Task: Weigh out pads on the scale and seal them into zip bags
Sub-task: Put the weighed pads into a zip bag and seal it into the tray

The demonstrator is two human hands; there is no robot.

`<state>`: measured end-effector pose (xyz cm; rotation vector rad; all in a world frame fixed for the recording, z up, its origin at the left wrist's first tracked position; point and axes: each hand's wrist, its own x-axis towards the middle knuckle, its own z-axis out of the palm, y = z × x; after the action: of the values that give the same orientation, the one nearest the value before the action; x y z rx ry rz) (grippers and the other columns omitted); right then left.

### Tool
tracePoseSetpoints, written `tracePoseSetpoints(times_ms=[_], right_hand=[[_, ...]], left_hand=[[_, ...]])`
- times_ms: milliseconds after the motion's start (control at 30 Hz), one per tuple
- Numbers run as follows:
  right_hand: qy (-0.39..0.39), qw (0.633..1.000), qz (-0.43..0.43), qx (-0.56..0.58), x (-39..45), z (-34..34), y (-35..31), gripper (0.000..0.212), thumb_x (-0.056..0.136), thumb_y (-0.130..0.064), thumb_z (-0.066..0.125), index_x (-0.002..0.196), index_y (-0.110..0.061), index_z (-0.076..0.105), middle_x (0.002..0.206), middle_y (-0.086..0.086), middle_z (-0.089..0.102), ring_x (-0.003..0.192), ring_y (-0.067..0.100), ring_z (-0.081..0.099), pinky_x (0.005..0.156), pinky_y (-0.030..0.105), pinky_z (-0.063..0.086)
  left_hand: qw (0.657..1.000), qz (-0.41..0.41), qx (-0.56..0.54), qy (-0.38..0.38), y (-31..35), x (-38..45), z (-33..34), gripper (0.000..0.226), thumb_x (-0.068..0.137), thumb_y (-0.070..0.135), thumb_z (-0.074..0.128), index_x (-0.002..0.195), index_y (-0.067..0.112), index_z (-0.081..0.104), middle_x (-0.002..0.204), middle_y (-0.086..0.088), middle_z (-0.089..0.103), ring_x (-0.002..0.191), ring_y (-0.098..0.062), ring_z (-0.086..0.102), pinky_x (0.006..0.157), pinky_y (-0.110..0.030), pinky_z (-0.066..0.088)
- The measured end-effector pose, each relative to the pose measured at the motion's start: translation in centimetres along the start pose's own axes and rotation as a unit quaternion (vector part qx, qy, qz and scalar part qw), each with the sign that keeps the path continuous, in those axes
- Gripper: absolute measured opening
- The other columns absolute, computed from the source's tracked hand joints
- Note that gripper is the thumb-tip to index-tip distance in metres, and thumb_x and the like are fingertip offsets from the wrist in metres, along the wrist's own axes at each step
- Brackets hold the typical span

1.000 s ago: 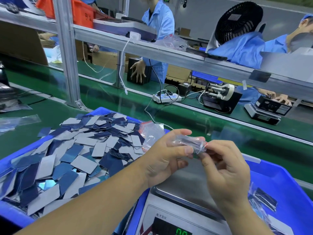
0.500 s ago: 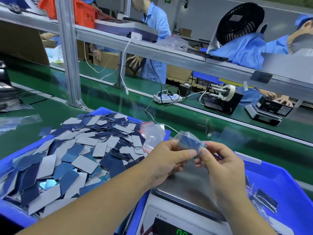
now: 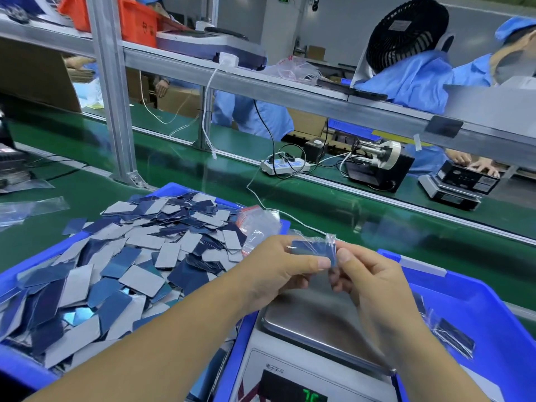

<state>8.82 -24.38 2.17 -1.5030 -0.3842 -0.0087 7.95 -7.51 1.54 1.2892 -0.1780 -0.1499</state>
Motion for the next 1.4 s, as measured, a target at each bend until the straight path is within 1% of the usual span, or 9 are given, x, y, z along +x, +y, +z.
tracePoseSetpoints(times_ms=[200, 300, 400, 500, 733, 967, 1100, 1267, 1400], right_hand=[[0.021, 0.999, 0.013, 0.037, 0.3, -1.0, -0.1, 0.025, 0.082, 0.005, 0.067, 0.088, -0.015, 0.080, 0.077, 0.013, 0.072, 0.062, 0.018, 0.064, 0.059, 0.021, 0.053], [0.059, 0.997, -0.039, 0.013, 0.3, -1.4, 0.0, 0.029, 0.081, 0.011, 0.068, 0.082, -0.017, 0.077, 0.070, 0.006, 0.068, 0.059, 0.016, 0.057, 0.056, 0.021, 0.050], [0.076, 0.987, -0.117, -0.074, 0.2, -1.3, -0.1, 0.030, 0.080, 0.008, 0.071, 0.078, -0.022, 0.072, 0.070, 0.000, 0.067, 0.063, 0.010, 0.057, 0.058, 0.018, 0.048], [0.040, 0.989, -0.101, -0.103, 0.2, -1.1, 0.1, 0.032, 0.082, 0.010, 0.070, 0.081, -0.022, 0.071, 0.072, 0.003, 0.068, 0.068, 0.013, 0.060, 0.060, 0.019, 0.049], [0.026, 0.996, -0.056, -0.064, 0.5, -1.5, -0.4, 0.014, 0.081, -0.011, 0.074, 0.088, -0.023, 0.071, 0.074, -0.003, 0.065, 0.064, 0.011, 0.057, 0.060, 0.020, 0.048], [0.066, 0.990, -0.073, -0.097, 0.5, -1.6, -0.4, 0.024, 0.084, 0.004, 0.072, 0.080, -0.019, 0.073, 0.067, 0.001, 0.068, 0.058, 0.012, 0.059, 0.058, 0.019, 0.050], [0.075, 0.991, -0.076, -0.083, 0.6, -1.6, -0.2, 0.021, 0.085, 0.005, 0.071, 0.084, -0.016, 0.067, 0.064, -0.005, 0.063, 0.056, 0.010, 0.056, 0.056, 0.018, 0.048], [0.046, 0.989, -0.082, -0.112, 0.6, -1.7, 0.1, 0.029, 0.087, 0.005, 0.068, 0.081, -0.024, 0.067, 0.070, -0.008, 0.064, 0.063, 0.010, 0.055, 0.060, 0.021, 0.047], [0.020, 0.991, -0.069, -0.117, 0.6, -1.5, 0.4, 0.032, 0.086, 0.004, 0.070, 0.082, -0.028, 0.067, 0.075, -0.006, 0.066, 0.069, 0.011, 0.058, 0.063, 0.025, 0.047]], left_hand=[[0.999, -0.009, -0.028, -0.039, -0.2, 0.0, -0.4, 0.025, 0.073, 0.006, 0.076, 0.089, 0.024, 0.080, 0.084, -0.006, 0.073, 0.073, -0.017, 0.068, 0.064, -0.024, 0.055], [0.999, 0.000, 0.013, -0.034, -0.2, 0.0, -0.4, 0.029, 0.072, 0.007, 0.077, 0.095, 0.025, 0.077, 0.100, -0.015, 0.075, 0.088, -0.024, 0.070, 0.081, -0.034, 0.060], [0.992, 0.039, 0.116, -0.038, -0.5, 0.2, -0.3, 0.036, 0.077, 0.013, 0.079, 0.112, 0.020, 0.072, 0.110, -0.005, 0.075, 0.100, -0.013, 0.069, 0.096, -0.035, 0.056], [0.986, 0.067, 0.145, -0.053, -0.6, -0.1, 0.0, 0.027, 0.085, 0.009, 0.075, 0.107, 0.025, 0.074, 0.095, 0.012, 0.075, 0.090, -0.003, 0.068, 0.082, -0.019, 0.052], [0.996, 0.048, 0.071, 0.016, -0.6, 0.4, -0.4, 0.011, 0.088, 0.007, 0.072, 0.086, 0.018, 0.075, 0.069, 0.008, 0.066, 0.060, -0.003, 0.056, 0.056, -0.017, 0.047], [0.999, 0.019, 0.034, 0.038, -0.3, 0.5, -0.3, 0.011, 0.093, 0.001, 0.065, 0.098, 0.010, 0.070, 0.086, -0.005, 0.070, 0.083, -0.020, 0.064, 0.088, -0.043, 0.055], [0.998, 0.030, 0.038, 0.039, 0.0, 0.3, -0.4, 0.012, 0.093, 0.006, 0.067, 0.090, 0.017, 0.068, 0.082, -0.003, 0.073, 0.065, -0.011, 0.065, 0.067, -0.029, 0.058], [0.995, 0.055, 0.058, 0.065, -0.2, 0.5, -0.6, 0.030, 0.093, 0.008, 0.068, 0.070, 0.027, 0.072, 0.096, -0.012, 0.077, 0.090, -0.023, 0.070, 0.086, -0.045, 0.059], [0.993, 0.057, 0.081, 0.066, -0.5, 0.7, -0.6, 0.026, 0.096, 0.011, 0.064, 0.074, 0.023, 0.069, 0.092, -0.007, 0.077, 0.083, -0.015, 0.066, 0.074, -0.029, 0.059]])
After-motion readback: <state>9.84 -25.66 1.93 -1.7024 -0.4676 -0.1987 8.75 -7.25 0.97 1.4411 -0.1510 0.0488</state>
